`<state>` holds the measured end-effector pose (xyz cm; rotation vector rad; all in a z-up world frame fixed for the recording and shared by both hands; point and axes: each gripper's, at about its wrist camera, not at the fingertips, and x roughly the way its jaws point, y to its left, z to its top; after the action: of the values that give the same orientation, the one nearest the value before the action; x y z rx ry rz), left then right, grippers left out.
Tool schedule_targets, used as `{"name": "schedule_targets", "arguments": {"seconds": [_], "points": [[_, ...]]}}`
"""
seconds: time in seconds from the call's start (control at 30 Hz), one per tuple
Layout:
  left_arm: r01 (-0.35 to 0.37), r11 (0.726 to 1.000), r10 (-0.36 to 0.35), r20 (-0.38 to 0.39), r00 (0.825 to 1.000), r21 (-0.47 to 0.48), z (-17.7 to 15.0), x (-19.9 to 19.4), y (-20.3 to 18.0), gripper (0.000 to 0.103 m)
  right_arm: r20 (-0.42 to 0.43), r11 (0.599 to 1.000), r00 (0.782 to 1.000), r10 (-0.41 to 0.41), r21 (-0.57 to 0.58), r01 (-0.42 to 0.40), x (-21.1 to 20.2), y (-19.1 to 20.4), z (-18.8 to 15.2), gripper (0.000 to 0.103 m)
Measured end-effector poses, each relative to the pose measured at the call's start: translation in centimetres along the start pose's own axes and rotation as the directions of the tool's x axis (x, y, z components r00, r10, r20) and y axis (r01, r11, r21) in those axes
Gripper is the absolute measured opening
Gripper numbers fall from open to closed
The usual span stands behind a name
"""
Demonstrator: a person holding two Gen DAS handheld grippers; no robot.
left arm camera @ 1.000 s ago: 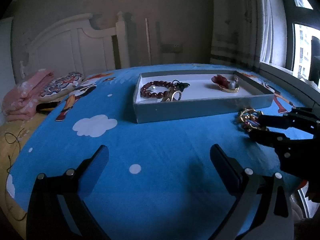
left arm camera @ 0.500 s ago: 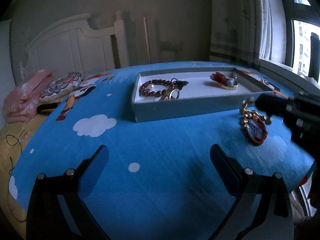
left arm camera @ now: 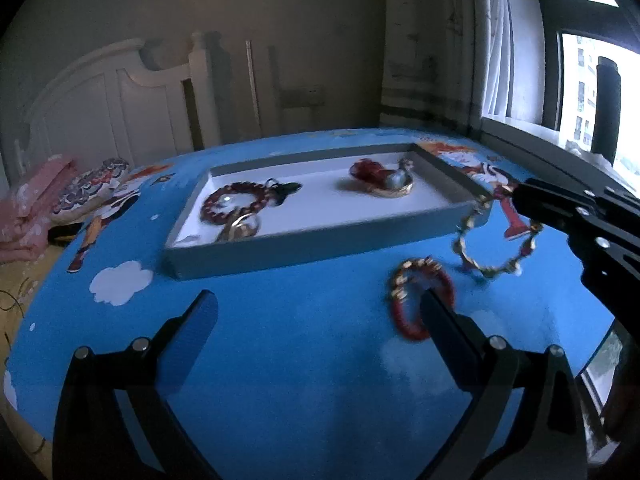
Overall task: Organize jewelry
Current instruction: 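Grasp the red cord bracelet with the left gripper while the right gripper holds the gold chain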
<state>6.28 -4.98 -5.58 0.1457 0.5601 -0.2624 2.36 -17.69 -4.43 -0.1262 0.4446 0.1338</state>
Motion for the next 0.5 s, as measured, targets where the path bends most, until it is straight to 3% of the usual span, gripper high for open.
{"name": "schedule_targets", "arguments": {"seconds": [0.23, 0.5], "points": [[-0.048, 0.999, 0.048, -0.018, 0.999, -0.005, 1.0, 0.6, -3.1, 0.098, 0.028, 0.996, 0.998, -0.048, 0.070, 0.046, -1.8, -3.6, -0.4, 0.010], [-0.099, 0.993, 0.092, -0.095, 0.991, -0.065, 1.3, 2.1, -3.8, 0.084, 0.054, 0.993, 0.997, -0.055, 0.109, 0.049, -3.6, -6.0, -1.5, 0.010]]}}
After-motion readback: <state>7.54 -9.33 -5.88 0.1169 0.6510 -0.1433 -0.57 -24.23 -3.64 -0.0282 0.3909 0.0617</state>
